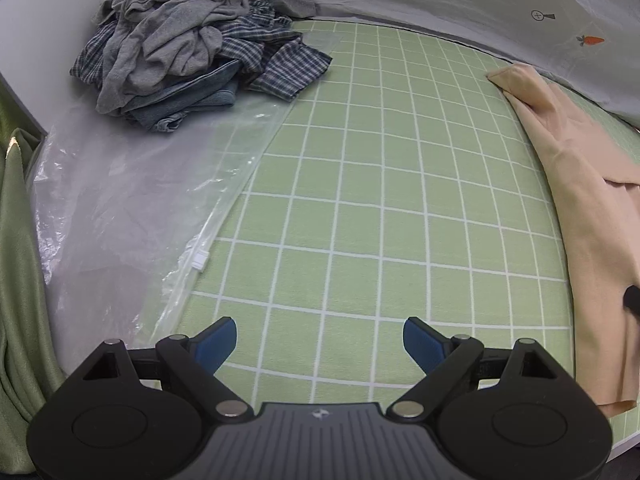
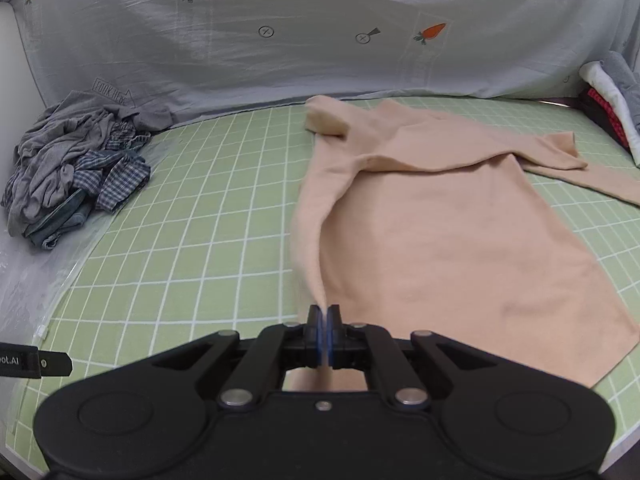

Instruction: Fold clothes

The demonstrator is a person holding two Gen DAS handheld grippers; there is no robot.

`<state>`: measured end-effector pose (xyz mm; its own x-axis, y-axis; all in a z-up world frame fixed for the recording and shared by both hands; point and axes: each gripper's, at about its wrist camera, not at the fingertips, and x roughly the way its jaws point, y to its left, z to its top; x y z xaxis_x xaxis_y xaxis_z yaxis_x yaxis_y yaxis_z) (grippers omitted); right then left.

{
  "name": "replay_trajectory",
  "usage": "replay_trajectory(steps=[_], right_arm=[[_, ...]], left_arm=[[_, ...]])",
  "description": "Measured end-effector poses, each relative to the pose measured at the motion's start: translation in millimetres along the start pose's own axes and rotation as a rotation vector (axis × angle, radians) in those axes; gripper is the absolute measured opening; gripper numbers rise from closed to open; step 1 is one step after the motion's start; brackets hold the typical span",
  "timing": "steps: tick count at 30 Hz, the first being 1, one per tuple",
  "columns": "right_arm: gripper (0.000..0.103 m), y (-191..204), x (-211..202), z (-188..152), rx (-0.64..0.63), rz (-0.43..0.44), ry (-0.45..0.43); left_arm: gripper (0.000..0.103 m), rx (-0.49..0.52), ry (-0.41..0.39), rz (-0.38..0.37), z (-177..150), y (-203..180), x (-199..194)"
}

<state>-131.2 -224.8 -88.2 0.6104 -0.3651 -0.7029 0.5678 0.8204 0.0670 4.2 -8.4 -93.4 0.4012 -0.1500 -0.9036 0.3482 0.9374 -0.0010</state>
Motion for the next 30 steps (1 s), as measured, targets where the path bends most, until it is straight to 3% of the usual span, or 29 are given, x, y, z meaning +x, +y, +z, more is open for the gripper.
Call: replay_trajectory(steps=[4, 9, 13, 15, 16, 22, 30], right_arm=[[0.003, -43, 1, 13, 0.003, -0.065, 0.008], [0.004, -81, 36, 10, -0.017, -0.080, 0.117], [0.015, -88, 50, 6, -0.085, -0.068, 0.170], [0.024, -94, 47, 13, -0.094, -0.026, 0.175], [0.034, -97, 45, 16, -0.097, -0.003, 0.178], [0.060, -151, 55, 50, -0.042, -0.027, 0.143], [0.064, -226, 69, 97, 0.036, -0.065, 0.094]], left_arm=[[0.091, 0.019, -0.002, -0.011, -2, -31, 0], [0.091, 0.014, 0.006, 0.012, -4, -58, 0], [0.091, -0.045, 0.018, 0.050, -1, -74, 0], [0.091, -0.082, 0.024, 0.062, 4, -81, 1], [0.091, -0.103, 0.026, 0.066, 8, -86, 1], [0.091, -0.153, 0.012, 0.056, 32, -123, 9], [0.091, -0.168, 0.011, 0.020, 81, -178, 46]])
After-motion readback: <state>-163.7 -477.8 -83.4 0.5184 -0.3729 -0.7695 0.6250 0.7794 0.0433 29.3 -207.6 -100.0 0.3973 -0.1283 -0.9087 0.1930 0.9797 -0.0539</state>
